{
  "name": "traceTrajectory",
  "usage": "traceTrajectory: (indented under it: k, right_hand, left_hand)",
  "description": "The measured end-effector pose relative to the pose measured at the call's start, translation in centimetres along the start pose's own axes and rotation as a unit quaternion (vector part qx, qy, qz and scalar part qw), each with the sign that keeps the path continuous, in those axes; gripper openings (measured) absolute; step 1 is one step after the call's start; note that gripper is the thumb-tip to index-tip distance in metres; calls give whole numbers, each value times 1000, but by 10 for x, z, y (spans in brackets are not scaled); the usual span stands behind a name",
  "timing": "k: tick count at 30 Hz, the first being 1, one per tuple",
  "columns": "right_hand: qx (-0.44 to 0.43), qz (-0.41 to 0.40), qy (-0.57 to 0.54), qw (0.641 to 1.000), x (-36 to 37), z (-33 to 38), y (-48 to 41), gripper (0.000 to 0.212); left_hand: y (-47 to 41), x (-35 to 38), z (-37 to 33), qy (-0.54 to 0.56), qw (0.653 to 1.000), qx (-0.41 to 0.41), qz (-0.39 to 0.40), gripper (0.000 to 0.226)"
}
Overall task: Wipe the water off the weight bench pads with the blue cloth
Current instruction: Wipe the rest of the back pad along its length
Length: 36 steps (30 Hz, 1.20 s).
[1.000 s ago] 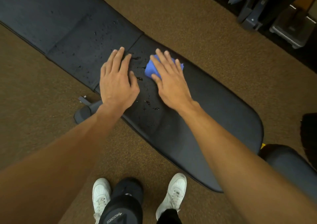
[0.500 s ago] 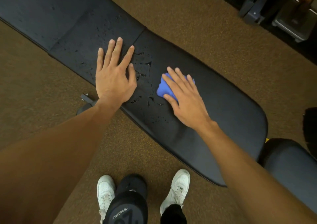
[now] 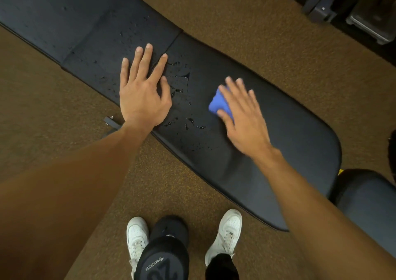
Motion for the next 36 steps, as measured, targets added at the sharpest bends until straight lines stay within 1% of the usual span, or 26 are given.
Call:
traceTrajectory:
  k: [2,3,5,7,10,11,12,13,15,17,18,19,20,22,24,25,26,27,29,31,32,33,34,36]
  right_hand:
    - [77,-30,-40,996,-10,-4,-28,59]
    - [98,-38,-46,993,-13,-2,-45,59]
    - [98,-38,-42,994,-15,15,-70,60]
    - [37,-15,-29,999,-11,35,-70,60]
    - [-99,45,33,993,1,38,-31,59]
    - [-117,57,44,990,1,28,-21,60]
    - [-114,54,44,991,-2,15,-17,60]
    - [-90,41,35,995,-7,3,-19,60]
    - [-4,11,-2,1000,-17,-14,-37,60]
    - [63,-15,-40,997,-24,-10,-63,61]
    - [77,-21,-47,996,-24,0,-72,61]
    - [72,-22,-49,996,-21,12,-77,61]
    - [47,-17,-44,998,-17,25,-76,61]
    - [-40,12,-15,999,-4,47,-54,61]
    - [-108,46,22,993,6,47,-22,60]
    - [-119,49,30,991,7,37,-12,59]
    - [-111,41,25,993,5,24,-9,59]
    - [-82,27,11,996,2,13,-11,59]
    - [10,-9,-30,999,-7,-4,-26,60]
    - [80,-34,-52,995,-12,-1,-47,60]
    - [93,-37,-51,994,-11,8,-54,60]
    - [86,-34,-47,995,-9,18,-56,61]
    - [61,-28,-41,997,-5,29,-53,61]
    - [-25,6,-16,1000,5,46,-29,60]
  left_hand:
    - [0,0,0,0,1000,-1,2,52]
    - [0,0,-1,0,1000,-2,3,52]
    - [1,0,-1,0,1000,-2,2,53]
    - [1,1,0,-2,1000,-2,1,53]
    - [0,0,0,-3,1000,-2,-1,53]
    - [0,0,0,-3,1000,-2,0,53]
    - [0,0,0,-3,1000,-2,1,53]
    - [0,0,0,-4,1000,-3,2,53]
    - [0,1,0,-4,1000,-3,0,53]
    - [0,1,0,-2,1000,-4,-3,52]
    - [0,1,0,-1,1000,-4,-4,52]
    - [1,1,0,0,1000,-4,-6,52]
    - [1,2,0,-1,1000,-5,-8,52]
    - [0,1,1,0,1000,-4,-10,53]
    - [0,1,1,2,1000,-3,-11,52]
    - [0,1,0,2,1000,-2,-11,52]
    - [0,1,1,2,1000,-2,-10,52]
    - [0,1,1,2,1000,-3,-9,52]
    - [0,2,2,0,1000,-3,-8,52]
    - [1,2,2,0,1000,-6,-9,52]
    - [1,2,2,-1,1000,-5,-8,52]
    - [1,2,1,-1,1000,-5,-7,52]
    - [1,2,1,-1,1000,-5,-6,52]
    - [0,2,0,-1,1000,-6,-2,52]
Point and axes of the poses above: each hand's wrist, its own y-axis away from the middle knuckle, its own x-axis out of the palm, z = x × y, the point moved 2 cm from there along -y, towards the middle knuckle, and after that the axes turned 14 degrees about z, right-handed, at the moved point
